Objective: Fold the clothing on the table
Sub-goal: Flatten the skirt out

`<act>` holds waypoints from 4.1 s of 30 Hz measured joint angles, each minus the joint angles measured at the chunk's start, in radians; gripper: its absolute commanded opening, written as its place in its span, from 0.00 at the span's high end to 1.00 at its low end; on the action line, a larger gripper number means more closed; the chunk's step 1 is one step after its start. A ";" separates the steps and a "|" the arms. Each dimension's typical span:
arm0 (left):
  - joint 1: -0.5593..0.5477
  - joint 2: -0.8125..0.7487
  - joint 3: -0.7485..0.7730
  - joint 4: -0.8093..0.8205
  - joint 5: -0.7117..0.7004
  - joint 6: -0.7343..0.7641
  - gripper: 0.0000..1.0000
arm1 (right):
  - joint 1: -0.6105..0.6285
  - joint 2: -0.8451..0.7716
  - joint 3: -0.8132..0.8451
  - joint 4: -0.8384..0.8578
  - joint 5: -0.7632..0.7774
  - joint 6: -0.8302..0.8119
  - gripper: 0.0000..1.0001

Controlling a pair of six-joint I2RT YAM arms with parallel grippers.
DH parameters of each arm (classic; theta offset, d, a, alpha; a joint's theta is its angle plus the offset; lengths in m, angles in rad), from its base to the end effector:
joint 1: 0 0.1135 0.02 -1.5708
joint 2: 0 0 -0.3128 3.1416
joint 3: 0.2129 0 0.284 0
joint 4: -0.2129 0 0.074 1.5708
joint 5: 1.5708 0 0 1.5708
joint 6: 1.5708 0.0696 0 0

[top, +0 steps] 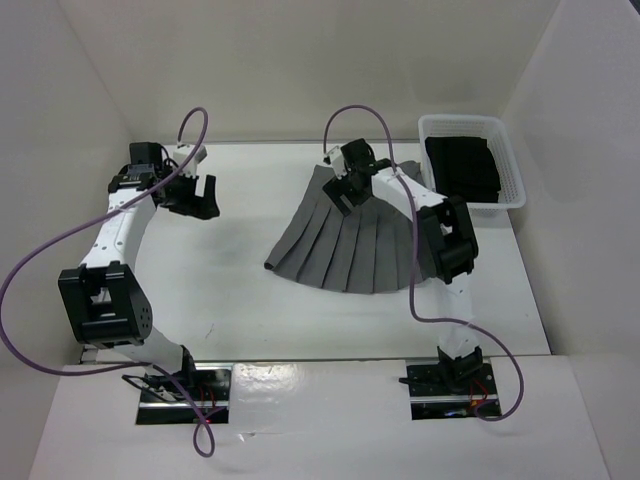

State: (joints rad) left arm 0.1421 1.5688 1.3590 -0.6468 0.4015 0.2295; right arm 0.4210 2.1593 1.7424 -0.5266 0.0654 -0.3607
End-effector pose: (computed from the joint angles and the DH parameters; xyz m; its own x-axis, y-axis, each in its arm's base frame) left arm 0.3937 0.0288 0.3229 -0.7004 0.1113 -0.7050 0.2900 0.9469 -0.1385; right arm 0.5093 0.2230 0.2000 -0.5598 -0.6365 -0.5305 -0.6096 0.7500 -0.2567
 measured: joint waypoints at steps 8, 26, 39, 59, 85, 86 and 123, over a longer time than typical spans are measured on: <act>0.002 -0.002 0.000 -0.026 -0.059 -0.011 0.00 | 0.000 0.113 0.150 -0.119 -0.032 0.008 0.01; 0.013 0.000 0.000 -0.070 -0.154 -0.027 0.00 | 0.000 0.494 0.804 -0.552 -0.167 0.070 0.01; 0.072 0.000 0.000 -0.090 -0.180 -0.023 0.00 | 0.149 0.605 1.023 -0.671 -0.206 0.078 0.01; 0.126 -0.037 -0.045 -0.125 -0.180 0.005 0.00 | 0.416 0.662 1.140 -0.550 -0.171 0.127 0.01; 0.134 -0.120 -0.043 -0.155 -0.164 0.003 0.00 | 0.345 0.225 0.724 -0.653 -0.272 0.084 0.01; 0.134 -0.131 -0.043 -0.155 -0.164 0.003 0.00 | 0.359 0.221 0.682 -0.648 -0.274 0.077 0.01; 0.235 -0.195 -0.109 -0.162 -0.153 0.010 0.00 | 0.476 0.589 0.966 -0.578 -0.087 0.204 0.01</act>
State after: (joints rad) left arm 0.3775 1.3739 1.2499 -0.8089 0.2489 0.2398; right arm 0.8970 2.7483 2.7087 -1.1042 -0.0219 -0.1566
